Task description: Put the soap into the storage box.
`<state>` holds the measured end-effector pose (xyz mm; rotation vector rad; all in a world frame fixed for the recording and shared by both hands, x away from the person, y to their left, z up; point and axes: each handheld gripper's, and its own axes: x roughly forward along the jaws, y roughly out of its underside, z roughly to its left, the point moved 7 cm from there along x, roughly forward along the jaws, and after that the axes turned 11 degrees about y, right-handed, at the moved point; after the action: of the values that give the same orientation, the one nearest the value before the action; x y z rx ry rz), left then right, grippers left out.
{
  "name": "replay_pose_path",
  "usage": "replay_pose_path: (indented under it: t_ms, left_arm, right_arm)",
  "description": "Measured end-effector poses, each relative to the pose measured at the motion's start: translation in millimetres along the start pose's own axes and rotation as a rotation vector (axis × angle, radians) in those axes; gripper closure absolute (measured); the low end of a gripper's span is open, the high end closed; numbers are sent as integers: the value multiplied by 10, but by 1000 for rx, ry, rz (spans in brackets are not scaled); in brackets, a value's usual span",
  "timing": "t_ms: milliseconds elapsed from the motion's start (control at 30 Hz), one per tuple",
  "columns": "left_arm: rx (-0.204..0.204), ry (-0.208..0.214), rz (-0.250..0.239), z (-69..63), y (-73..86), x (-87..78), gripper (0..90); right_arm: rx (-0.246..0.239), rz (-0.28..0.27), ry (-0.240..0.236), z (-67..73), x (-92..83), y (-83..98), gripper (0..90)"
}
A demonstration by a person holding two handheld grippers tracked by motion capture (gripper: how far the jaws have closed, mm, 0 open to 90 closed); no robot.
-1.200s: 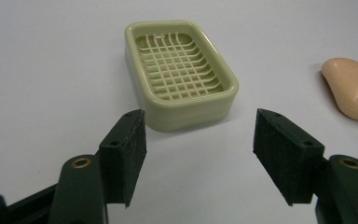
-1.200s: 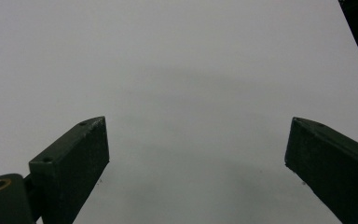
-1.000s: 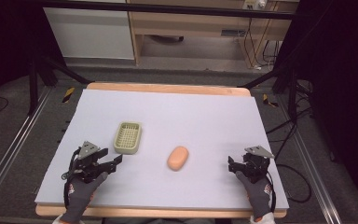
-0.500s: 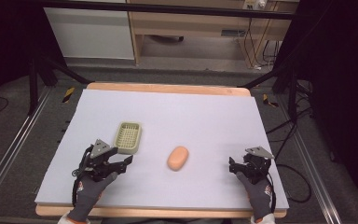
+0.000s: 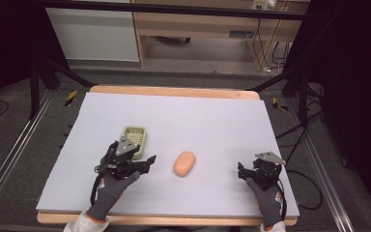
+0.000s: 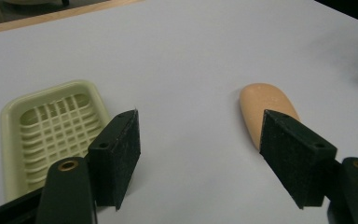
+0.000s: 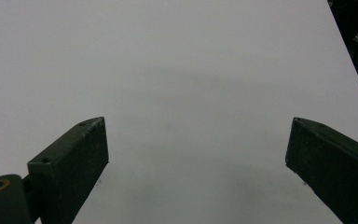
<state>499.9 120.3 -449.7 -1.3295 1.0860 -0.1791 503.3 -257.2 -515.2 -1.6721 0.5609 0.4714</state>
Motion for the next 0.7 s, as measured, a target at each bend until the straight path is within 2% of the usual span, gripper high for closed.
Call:
replay_pose_path:
  t_ms: [300, 467, 700]
  left_arm:
    - [21, 17, 22, -165, -109, 175, 272]
    - [20, 22, 30, -197, -158, 239, 269]
    - [45, 20, 59, -276, -202, 338, 263]
  right_arm:
    - [8, -7, 0, -14, -16, -9, 60]
    - [19, -3, 2, -23, -18, -4, 60]
    - [15, -9, 2, -30, -18, -12, 60]
